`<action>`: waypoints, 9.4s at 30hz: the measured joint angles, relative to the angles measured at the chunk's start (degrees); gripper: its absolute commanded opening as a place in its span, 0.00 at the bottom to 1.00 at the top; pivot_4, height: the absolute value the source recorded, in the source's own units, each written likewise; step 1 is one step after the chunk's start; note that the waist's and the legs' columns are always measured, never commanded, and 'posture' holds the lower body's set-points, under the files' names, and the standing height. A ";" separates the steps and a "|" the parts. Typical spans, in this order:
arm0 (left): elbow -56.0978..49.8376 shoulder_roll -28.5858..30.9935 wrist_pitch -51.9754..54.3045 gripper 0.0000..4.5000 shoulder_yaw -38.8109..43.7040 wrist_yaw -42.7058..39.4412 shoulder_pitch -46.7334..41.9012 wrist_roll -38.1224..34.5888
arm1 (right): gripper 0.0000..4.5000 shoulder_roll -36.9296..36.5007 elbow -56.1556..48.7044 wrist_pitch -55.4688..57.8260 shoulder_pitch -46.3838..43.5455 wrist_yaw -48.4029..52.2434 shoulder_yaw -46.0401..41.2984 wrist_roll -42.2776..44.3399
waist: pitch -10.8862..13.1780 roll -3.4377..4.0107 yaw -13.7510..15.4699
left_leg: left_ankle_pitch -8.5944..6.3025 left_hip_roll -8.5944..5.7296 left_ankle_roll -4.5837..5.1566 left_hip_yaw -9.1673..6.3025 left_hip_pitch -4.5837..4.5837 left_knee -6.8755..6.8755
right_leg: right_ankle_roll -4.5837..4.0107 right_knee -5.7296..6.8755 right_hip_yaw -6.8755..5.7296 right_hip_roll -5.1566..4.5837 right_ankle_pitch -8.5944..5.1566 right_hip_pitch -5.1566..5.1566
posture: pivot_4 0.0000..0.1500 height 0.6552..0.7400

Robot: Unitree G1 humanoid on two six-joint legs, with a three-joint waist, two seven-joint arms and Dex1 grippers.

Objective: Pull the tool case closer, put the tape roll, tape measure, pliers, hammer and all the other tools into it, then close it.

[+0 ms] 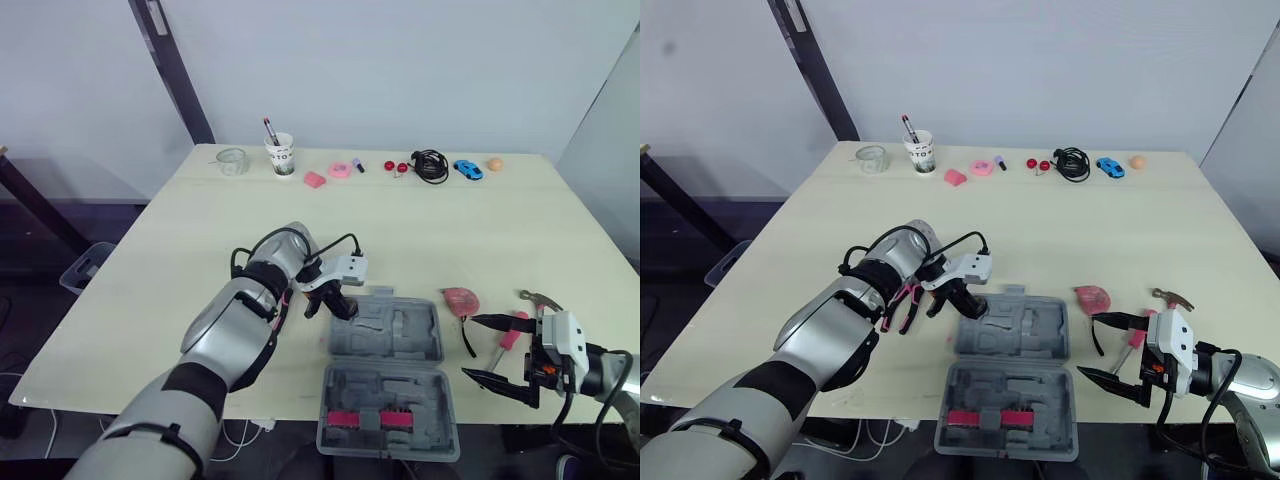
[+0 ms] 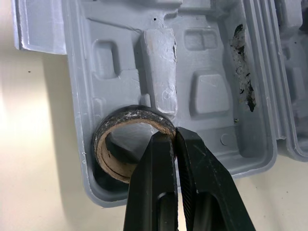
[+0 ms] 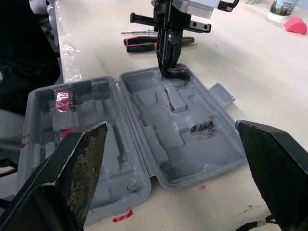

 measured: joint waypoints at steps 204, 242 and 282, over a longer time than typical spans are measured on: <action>-78.08 26.82 9.30 0.98 36.91 14.62 64.75 -43.66 | 1.00 14.58 -4.28 24.67 -3.30 -42.67 2.65 -11.04 | -0.32 0.31 0.05 | -0.02 0.23 -0.04 0.12 0.13 -0.77 | -0.40 -0.75 -2.19 -1.79 0.05 -0.06 | 1.00 1.00; -82.25 26.91 14.93 1.00 29.98 10.50 53.81 -45.51 | 0.39 26.65 4.28 31.06 -9.19 -53.57 6.25 -17.36 | -0.30 0.32 -1.36 | -0.01 0.24 -0.04 0.08 0.14 -0.75 | -0.17 -0.74 -1.81 -1.27 0.18 -0.07 | 1.00 1.00; -82.42 26.03 15.19 1.00 29.21 8.41 51.90 -47.55 | 0.02 19.27 -9.71 37.09 3.79 -45.42 6.44 -13.13 | -0.29 0.32 -1.26 | -0.01 0.25 -0.04 0.08 0.13 -0.74 | -0.21 -0.75 -1.81 -1.26 0.14 -0.07 | 1.00 1.00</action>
